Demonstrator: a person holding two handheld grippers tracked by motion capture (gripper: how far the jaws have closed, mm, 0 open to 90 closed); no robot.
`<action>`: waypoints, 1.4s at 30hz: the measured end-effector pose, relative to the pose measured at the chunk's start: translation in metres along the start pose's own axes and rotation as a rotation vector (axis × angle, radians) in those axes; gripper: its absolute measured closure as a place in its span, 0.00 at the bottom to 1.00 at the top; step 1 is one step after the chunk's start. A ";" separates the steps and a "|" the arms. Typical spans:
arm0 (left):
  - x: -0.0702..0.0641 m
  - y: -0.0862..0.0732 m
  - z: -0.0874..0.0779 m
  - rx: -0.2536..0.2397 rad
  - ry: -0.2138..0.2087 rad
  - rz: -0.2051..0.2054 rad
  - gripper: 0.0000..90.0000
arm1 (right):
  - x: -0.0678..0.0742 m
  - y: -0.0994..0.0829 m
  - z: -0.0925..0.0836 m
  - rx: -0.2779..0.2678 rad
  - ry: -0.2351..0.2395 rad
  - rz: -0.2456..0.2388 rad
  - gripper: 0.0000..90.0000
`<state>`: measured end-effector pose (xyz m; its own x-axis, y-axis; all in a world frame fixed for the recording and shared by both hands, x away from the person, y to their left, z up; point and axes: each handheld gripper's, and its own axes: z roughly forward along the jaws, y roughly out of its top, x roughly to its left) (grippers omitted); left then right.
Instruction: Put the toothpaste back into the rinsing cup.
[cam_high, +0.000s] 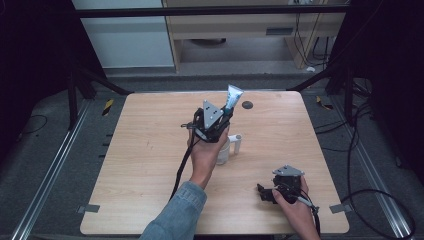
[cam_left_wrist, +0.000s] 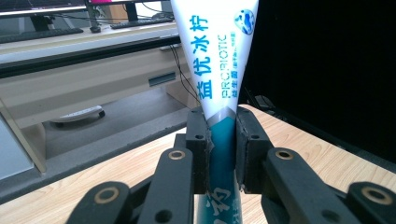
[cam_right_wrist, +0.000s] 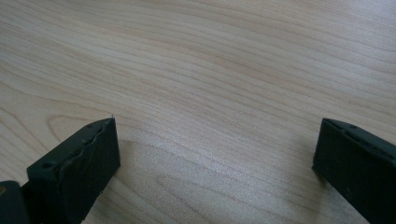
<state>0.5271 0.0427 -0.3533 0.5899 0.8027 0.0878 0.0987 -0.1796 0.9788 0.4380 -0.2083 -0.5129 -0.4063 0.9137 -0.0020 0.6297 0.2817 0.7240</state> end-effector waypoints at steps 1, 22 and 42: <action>0.000 -0.001 0.000 -0.003 0.002 0.000 0.86 | 0.000 0.000 0.000 0.000 0.000 0.000 0.01; 0.008 -0.028 0.011 0.034 -0.003 -0.033 0.86 | 0.000 0.000 0.000 0.000 0.000 0.000 0.01; 0.010 -0.053 0.016 0.081 -0.002 -0.049 0.86 | 0.000 0.000 0.000 0.001 0.002 0.004 0.01</action>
<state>0.5400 0.0510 -0.4076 0.5841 0.8107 0.0402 0.1914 -0.1857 0.9638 0.4378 -0.2081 -0.5128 -0.4046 0.9145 0.0022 0.6320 0.2779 0.7234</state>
